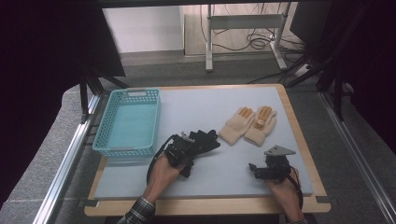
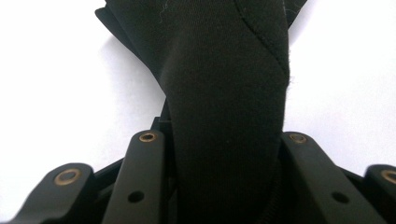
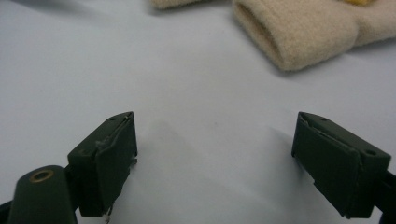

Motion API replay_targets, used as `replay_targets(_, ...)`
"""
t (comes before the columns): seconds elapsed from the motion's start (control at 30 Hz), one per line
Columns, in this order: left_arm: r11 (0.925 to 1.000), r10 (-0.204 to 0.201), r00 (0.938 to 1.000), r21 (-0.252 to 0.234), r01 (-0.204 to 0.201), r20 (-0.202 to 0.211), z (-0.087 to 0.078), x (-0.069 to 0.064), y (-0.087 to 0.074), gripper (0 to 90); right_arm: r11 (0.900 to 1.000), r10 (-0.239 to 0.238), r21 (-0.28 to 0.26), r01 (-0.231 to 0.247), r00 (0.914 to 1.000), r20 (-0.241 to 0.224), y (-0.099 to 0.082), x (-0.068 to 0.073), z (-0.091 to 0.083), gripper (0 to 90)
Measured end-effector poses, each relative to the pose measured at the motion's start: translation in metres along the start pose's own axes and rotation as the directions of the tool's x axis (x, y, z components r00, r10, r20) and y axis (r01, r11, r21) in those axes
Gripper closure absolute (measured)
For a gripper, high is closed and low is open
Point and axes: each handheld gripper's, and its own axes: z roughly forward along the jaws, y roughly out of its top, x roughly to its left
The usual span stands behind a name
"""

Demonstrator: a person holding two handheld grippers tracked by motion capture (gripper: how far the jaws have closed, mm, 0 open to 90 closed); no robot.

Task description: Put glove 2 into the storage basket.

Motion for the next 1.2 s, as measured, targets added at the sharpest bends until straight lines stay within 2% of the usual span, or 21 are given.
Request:
replay_targets(0.17, 0.9996, -0.014, 0.9998, -0.024, 0.014, 0.011, -0.011, 0.005, 0.008, 65.9, 1.0000, 0.000, 0.000, 0.000, 1.0000, 0.000, 0.000, 0.000, 0.000, 13.6)
replay_targets(0.3, 0.9981, -0.045, 0.9986, -0.040, 0.046, 0.028, -0.024, 0.014, 0.018, 65.6, 1.0000, 0.001, 0.000, -0.001, 1.0000, -0.001, 0.000, 0.000, 0.000, 13.6)
replay_targets(0.53, 0.9956, -0.066, 0.9979, -0.067, 0.065, 0.000, -0.045, 0.031, 0.032, 65.4, 1.0000, 0.002, -0.001, -0.002, 1.0000, -0.001, 0.000, 0.000, 0.000, 13.6)
replay_targets(0.7, 0.9940, -0.077, 0.9960, -0.082, 0.073, -0.045, -0.061, 0.043, 0.039, 65.2, 1.0000, 0.001, -0.001, -0.001, 1.0000, -0.001, 0.000, 0.000, 0.000, 13.6)
replay_targets(0.9, 0.9884, -0.121, 0.9892, -0.102, 0.112, -0.083, -0.079, 0.065, 0.044, 65.3, 1.0000, 0.001, -0.001, -0.001, 1.0000, -0.001, 0.000, 0.000, 0.000, 13.6)
replay_targets(0.93, 0.9884, -0.121, 0.9892, -0.102, 0.112, -0.083, -0.079, 0.065, 0.044, 65.3, 1.0000, 0.001, -0.001, -0.001, 1.0000, -0.001, 0.000, 0.000, 0.000, 13.6)
replay_targets(1.07, 0.9819, -0.160, 0.9806, -0.119, 0.147, -0.113, -0.093, 0.085, 0.045, 65.3, 1.0000, 0.001, -0.001, -0.001, 1.0000, -0.001, 0.000, 0.000, 0.000, 13.6)
replay_targets(1.1, 0.9819, -0.160, 0.9806, -0.119, 0.147, -0.113, -0.093, 0.085, 0.045, 65.3, 1.0000, 0.001, -0.001, -0.001, 1.0000, -0.001, 0.000, 0.000, 0.000, 13.6)
replay_targets(1.13, 0.9785, -0.180, 0.9742, -0.125, 0.164, -0.135, -0.098, 0.096, 0.044, 65.3, 1.0000, 0.001, -0.002, -0.001, 1.0000, -0.001, 0.000, 0.000, 0.000, 13.5)
replay_targets(1.17, 0.9785, -0.180, 0.9742, -0.125, 0.164, -0.135, -0.098, 0.096, 0.044, 65.3, 1.0000, 0.001, -0.002, -0.001, 1.0000, -0.001, 0.000, 0.000, 0.000, 13.6)
replay_targets(1.2, 0.9756, -0.197, 0.9680, -0.128, 0.178, -0.155, -0.102, 0.105, 0.042, 65.3, 1.0000, 0.001, -0.002, -0.001, 1.0000, -0.001, 0.000, 0.000, 0.000, 13.6)
